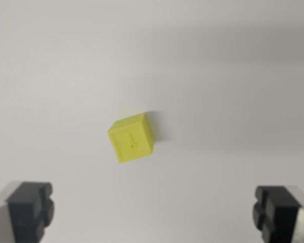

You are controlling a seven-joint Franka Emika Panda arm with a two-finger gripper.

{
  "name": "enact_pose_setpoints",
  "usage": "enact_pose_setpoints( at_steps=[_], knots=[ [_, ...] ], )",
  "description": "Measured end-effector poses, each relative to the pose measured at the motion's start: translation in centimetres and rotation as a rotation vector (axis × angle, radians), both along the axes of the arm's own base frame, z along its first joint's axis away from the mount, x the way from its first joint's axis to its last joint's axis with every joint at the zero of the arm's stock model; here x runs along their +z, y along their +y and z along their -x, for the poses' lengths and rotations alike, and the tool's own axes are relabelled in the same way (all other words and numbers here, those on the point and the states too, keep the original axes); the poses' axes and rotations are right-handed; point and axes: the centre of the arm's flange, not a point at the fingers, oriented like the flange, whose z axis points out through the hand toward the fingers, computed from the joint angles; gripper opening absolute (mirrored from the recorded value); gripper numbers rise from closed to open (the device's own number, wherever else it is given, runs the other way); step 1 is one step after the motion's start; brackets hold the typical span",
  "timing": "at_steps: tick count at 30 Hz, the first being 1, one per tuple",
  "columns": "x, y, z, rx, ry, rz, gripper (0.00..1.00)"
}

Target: Pick yellow cube

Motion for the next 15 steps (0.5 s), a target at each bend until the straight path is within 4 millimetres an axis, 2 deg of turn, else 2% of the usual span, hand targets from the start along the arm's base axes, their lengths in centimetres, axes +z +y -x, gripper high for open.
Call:
enact_pose_setpoints(
  at_steps=[7,15],
  knots=[
    [-0.2,0.1,0.1,0.007,0.001,0.000,1.00],
    [-2.0,0.5,0.7,0.034,0.001,0.002,1.00]
  ],
)
